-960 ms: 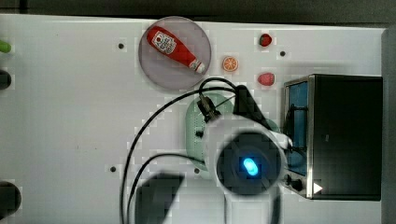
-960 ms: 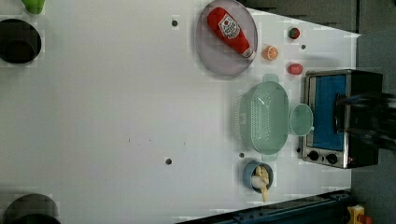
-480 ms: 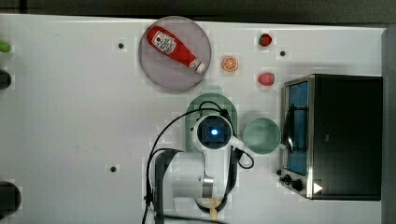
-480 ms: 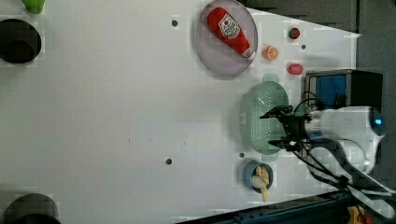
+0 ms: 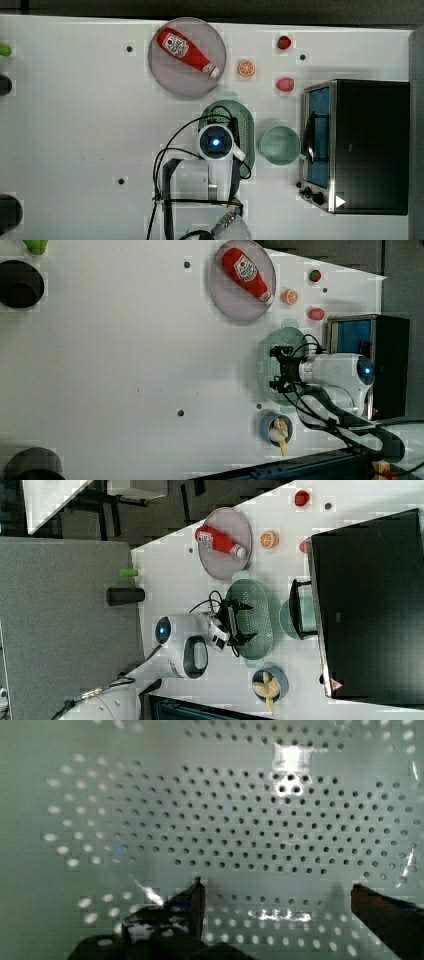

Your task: Drag strainer right to left.

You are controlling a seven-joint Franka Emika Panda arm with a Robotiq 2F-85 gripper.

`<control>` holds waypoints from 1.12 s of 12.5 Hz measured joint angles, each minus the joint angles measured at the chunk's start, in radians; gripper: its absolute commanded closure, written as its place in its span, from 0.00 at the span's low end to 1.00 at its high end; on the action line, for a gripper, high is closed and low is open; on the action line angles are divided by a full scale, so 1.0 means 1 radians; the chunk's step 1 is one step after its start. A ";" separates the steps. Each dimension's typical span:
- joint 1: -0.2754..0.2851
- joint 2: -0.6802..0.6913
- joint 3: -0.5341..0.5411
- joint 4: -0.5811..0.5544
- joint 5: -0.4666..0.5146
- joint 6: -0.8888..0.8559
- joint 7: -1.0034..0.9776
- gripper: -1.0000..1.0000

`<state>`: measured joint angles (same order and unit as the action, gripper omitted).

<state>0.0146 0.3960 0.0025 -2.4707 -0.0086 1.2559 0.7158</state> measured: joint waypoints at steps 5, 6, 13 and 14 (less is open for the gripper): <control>0.049 0.031 0.018 0.014 -0.014 0.063 0.046 0.00; 0.069 0.031 0.011 0.014 0.002 0.063 0.046 0.00; 0.141 0.012 0.015 0.025 -0.001 -0.026 0.067 0.00; 0.151 0.004 0.013 0.029 0.007 -0.045 0.071 0.00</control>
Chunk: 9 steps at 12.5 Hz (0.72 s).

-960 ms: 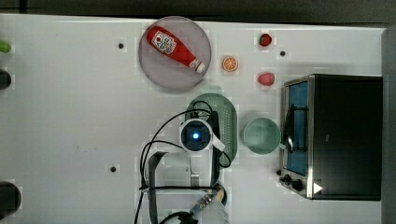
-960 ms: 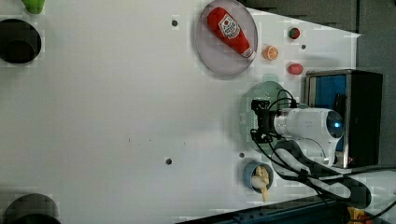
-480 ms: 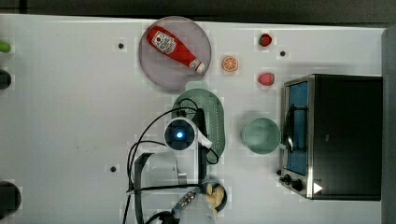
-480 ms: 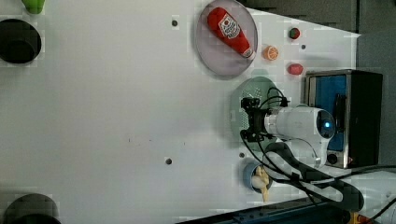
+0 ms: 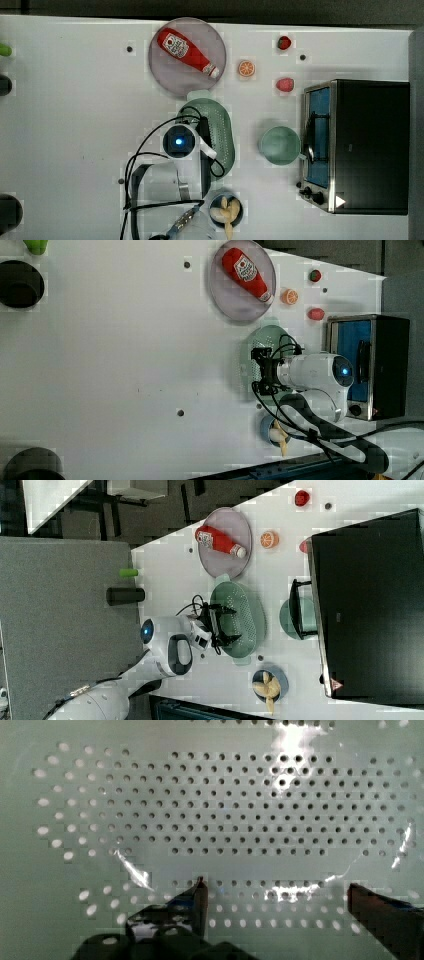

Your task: Drag strainer right to left.

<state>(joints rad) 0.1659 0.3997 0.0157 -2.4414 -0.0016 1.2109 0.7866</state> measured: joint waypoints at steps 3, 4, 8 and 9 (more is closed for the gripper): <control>0.030 -0.023 0.008 0.006 -0.019 -0.047 0.009 0.00; 0.038 -0.016 0.014 0.021 -0.014 -0.049 0.030 0.00; 0.105 -0.003 -0.001 0.045 -0.007 -0.078 0.148 0.00; 0.113 -0.008 0.002 0.041 -0.006 -0.075 0.194 0.00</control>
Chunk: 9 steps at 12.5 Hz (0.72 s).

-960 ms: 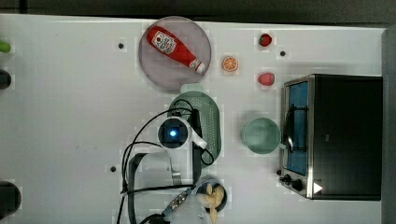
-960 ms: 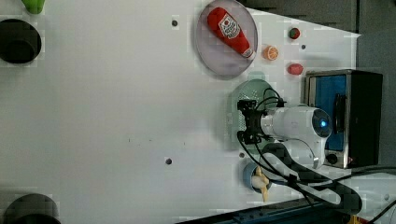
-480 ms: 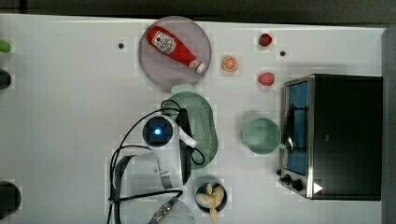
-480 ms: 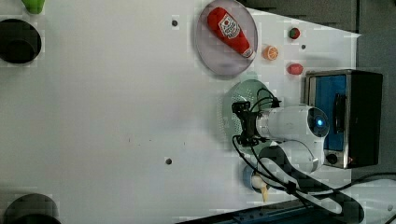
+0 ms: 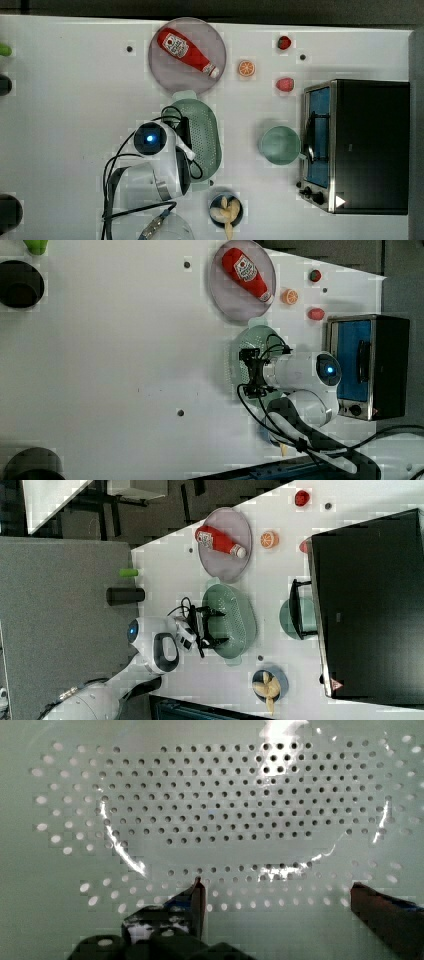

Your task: Drag strainer right to left.

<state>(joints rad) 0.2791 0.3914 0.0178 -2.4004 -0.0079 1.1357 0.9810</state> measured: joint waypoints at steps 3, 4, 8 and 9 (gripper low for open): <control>0.034 0.019 0.018 0.043 -0.019 -0.068 0.096 0.00; 0.043 0.020 0.029 0.055 -0.020 -0.069 0.125 0.00; 0.099 0.028 0.058 0.090 0.036 -0.091 0.189 0.00; 0.114 0.037 0.061 0.102 0.045 -0.092 0.190 0.00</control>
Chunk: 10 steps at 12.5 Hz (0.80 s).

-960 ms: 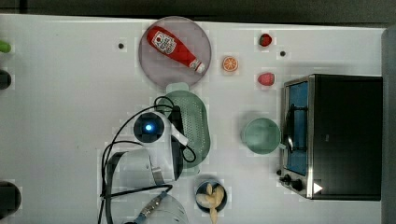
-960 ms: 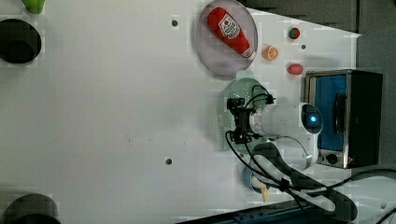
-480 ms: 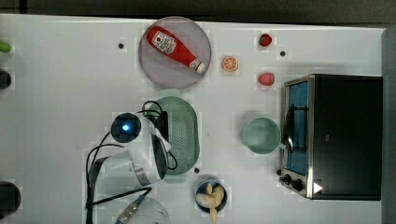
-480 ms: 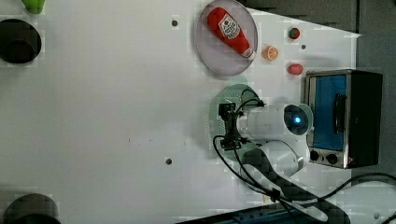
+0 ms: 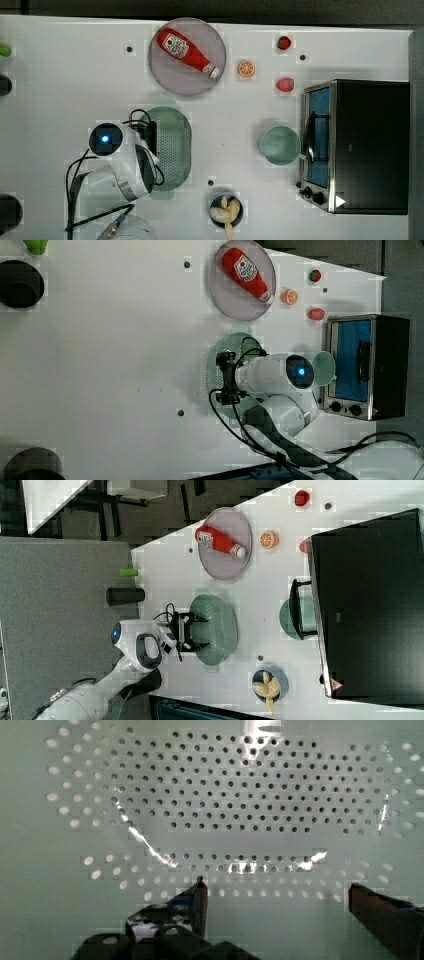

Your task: Drag strainer right to left.

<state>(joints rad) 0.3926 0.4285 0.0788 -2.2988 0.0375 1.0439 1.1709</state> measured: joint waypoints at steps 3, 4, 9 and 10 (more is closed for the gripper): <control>0.008 0.002 0.023 0.020 0.003 -0.004 0.004 0.00; 0.014 0.003 0.027 0.031 0.019 -0.002 0.012 0.00; 0.084 0.037 -0.012 0.119 0.079 -0.008 0.033 0.00; 0.097 0.039 -0.019 0.127 0.094 -0.013 0.040 0.00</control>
<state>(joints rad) 0.4900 0.4670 0.0597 -2.1719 0.1315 1.0312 1.2109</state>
